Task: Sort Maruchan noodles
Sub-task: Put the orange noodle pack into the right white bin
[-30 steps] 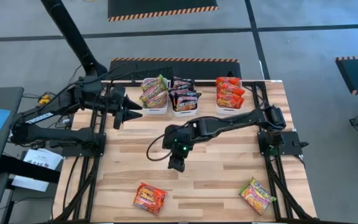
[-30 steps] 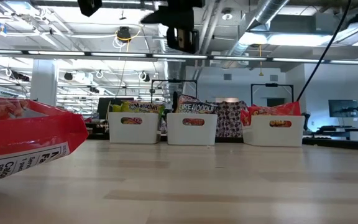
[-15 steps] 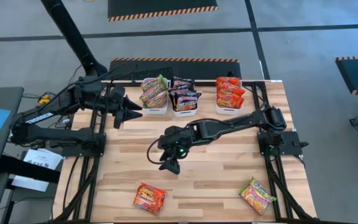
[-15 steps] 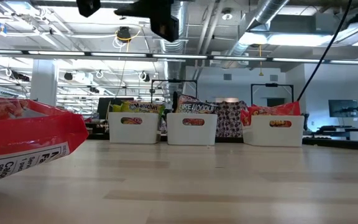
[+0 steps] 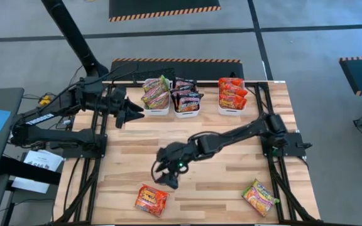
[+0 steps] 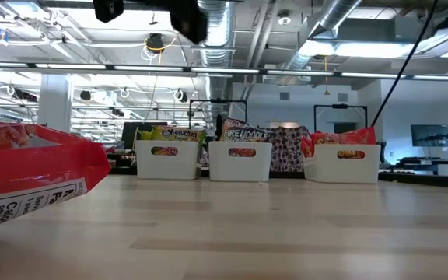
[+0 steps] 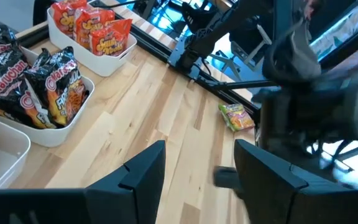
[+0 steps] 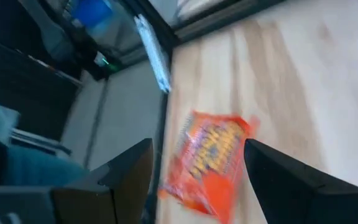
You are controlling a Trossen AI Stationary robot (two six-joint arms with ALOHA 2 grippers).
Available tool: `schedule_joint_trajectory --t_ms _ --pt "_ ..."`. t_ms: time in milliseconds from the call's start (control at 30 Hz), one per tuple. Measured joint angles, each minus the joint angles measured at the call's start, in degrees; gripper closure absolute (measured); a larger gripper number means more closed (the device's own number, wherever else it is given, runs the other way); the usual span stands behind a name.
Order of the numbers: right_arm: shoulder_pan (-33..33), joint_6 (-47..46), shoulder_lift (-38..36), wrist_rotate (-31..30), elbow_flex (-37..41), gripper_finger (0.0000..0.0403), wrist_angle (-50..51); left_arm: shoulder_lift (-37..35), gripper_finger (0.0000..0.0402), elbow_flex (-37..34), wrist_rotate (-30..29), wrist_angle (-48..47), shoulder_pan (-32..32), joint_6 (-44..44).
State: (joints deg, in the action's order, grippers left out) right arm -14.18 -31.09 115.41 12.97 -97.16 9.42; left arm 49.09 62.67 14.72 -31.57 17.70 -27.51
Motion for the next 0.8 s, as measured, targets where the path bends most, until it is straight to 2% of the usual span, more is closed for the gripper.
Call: schedule_joint_trajectory --t_ms 567,800 --pt "-4.2 -7.1 12.2 -2.9 0.0 0.0125 -8.4 0.0 0.0220 0.0 0.1 0.0 0.0 0.2" --pt "-4.8 -14.6 17.5 -2.7 0.0 0.0125 -11.7 0.0 0.0220 0.0 0.1 -0.3 0.0 0.0"
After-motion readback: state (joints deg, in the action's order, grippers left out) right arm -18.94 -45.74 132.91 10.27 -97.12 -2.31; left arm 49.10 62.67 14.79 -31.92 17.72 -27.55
